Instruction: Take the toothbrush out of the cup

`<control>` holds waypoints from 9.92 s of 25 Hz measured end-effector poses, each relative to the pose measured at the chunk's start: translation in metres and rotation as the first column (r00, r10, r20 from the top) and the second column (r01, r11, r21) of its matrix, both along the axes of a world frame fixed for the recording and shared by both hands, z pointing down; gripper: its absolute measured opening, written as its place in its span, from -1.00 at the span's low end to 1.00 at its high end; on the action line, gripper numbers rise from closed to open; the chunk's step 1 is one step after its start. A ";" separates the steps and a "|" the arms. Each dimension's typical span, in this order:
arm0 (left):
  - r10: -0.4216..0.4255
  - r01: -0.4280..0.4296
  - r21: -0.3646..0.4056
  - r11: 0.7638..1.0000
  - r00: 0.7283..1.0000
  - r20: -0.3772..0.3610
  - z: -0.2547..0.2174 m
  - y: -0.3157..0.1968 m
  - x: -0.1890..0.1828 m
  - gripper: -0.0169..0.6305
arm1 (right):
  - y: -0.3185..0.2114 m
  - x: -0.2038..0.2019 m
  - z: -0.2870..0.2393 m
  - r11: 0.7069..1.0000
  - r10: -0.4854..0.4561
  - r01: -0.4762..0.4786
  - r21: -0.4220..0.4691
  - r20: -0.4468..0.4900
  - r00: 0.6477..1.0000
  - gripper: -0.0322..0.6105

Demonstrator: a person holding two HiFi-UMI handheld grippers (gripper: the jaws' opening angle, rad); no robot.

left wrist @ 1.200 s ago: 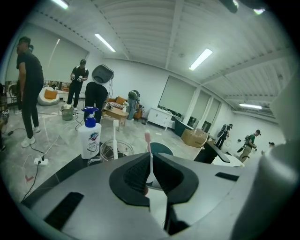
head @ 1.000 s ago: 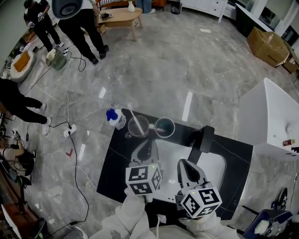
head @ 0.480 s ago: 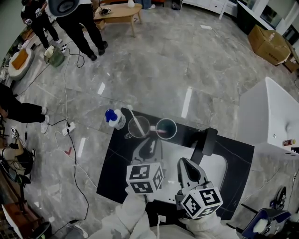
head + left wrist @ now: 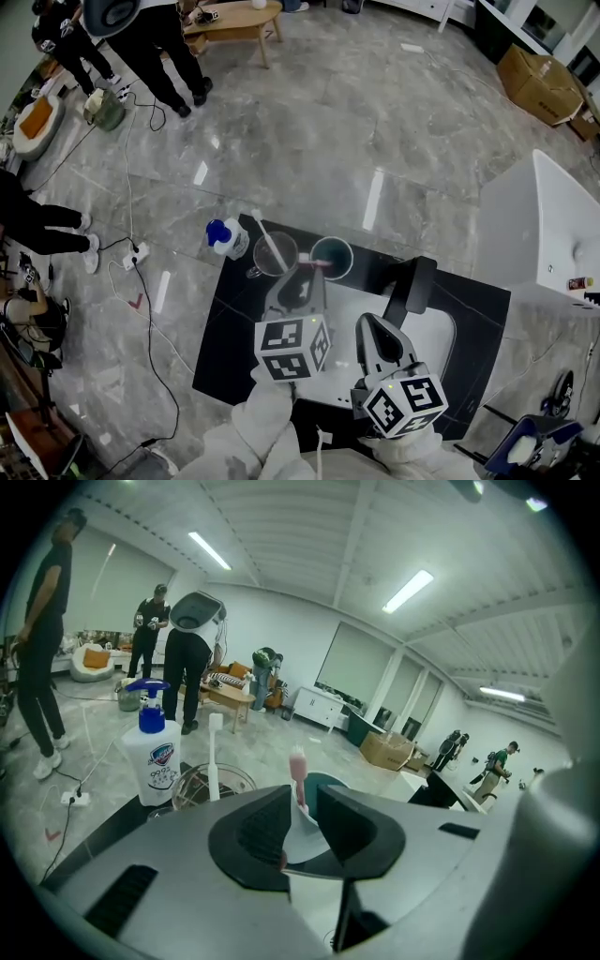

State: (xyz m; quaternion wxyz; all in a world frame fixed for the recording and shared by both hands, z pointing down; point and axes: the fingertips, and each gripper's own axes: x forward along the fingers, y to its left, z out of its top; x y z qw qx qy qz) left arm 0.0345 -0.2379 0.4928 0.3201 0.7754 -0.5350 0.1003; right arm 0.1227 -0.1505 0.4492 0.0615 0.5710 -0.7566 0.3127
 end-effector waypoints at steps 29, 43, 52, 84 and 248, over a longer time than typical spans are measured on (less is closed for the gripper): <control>-0.029 0.031 -0.026 0.999 0.996 0.090 0.007 -0.017 -0.001 -0.83 | -0.003 0.011 0.002 1.000 0.019 -0.019 -0.007 0.023 1.000 -0.83; -0.004 0.002 0.030 1.000 0.998 0.064 -0.007 -0.015 0.005 -0.88 | 0.000 0.013 0.003 1.000 0.026 -0.025 -0.006 0.018 1.000 -0.83; 0.004 -0.010 0.080 0.997 0.998 0.065 -0.026 -0.009 0.004 -0.88 | 0.004 0.019 -0.006 0.999 0.050 -0.050 0.016 0.010 0.999 -0.83; -0.096 0.089 0.302 0.949 0.995 0.008 -0.146 0.075 -0.083 -0.88 | 0.053 -0.026 -0.080 0.984 -0.008 0.012 0.178 -0.025 1.000 -0.83; 0.131 -0.135 0.195 0.971 0.991 0.035 -0.107 0.157 -0.069 -0.92 | 0.076 -0.019 -0.048 0.994 0.039 -0.037 0.105 -0.017 0.999 -0.83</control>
